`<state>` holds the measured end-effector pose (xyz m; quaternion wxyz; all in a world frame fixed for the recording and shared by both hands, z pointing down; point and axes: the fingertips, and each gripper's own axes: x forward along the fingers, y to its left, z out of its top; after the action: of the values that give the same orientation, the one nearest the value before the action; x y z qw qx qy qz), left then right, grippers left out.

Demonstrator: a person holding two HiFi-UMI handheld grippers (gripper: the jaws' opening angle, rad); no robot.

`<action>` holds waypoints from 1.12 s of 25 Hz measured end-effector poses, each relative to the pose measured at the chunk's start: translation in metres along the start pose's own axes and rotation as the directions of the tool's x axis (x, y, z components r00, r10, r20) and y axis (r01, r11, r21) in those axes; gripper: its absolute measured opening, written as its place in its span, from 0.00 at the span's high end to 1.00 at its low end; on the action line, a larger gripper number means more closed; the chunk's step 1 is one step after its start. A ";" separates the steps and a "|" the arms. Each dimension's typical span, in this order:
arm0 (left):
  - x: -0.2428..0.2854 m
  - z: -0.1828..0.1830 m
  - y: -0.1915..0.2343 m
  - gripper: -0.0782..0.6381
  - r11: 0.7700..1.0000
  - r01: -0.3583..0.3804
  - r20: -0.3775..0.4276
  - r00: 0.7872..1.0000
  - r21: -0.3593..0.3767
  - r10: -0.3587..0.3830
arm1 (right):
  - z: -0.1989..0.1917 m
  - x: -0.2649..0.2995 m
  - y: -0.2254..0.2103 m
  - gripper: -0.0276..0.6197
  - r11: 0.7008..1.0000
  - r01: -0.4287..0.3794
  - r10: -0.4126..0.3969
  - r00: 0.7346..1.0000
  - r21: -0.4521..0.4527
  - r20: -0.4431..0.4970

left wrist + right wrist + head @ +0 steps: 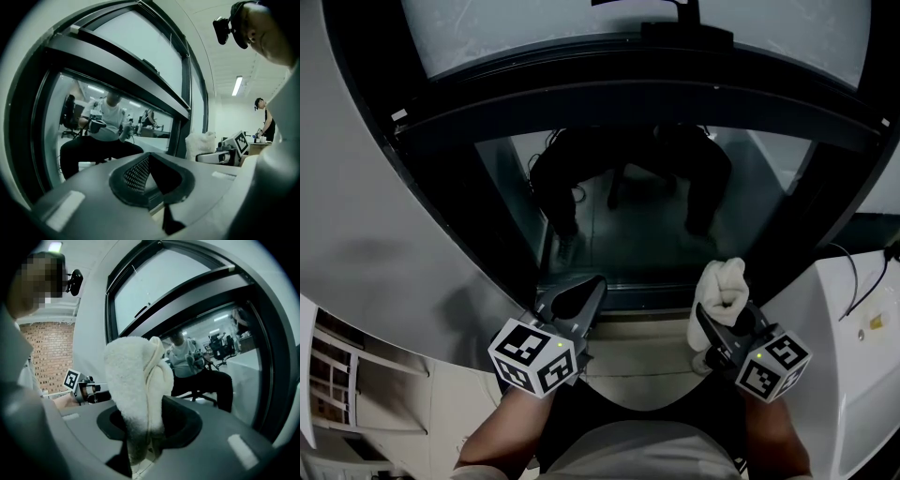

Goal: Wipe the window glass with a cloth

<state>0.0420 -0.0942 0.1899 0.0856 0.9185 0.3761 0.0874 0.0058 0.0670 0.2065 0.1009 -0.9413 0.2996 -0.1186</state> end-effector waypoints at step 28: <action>0.000 0.003 -0.010 0.87 1.000 0.025 0.023 0.999 -0.012 -0.025 | -0.006 0.000 0.002 0.74 1.000 0.019 -0.019 1.000 0.001 -0.015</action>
<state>0.0360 -0.0877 0.1850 0.0965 0.9141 0.3861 0.0780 0.0030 0.0647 0.2118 0.0978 -0.9431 0.2914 -0.1269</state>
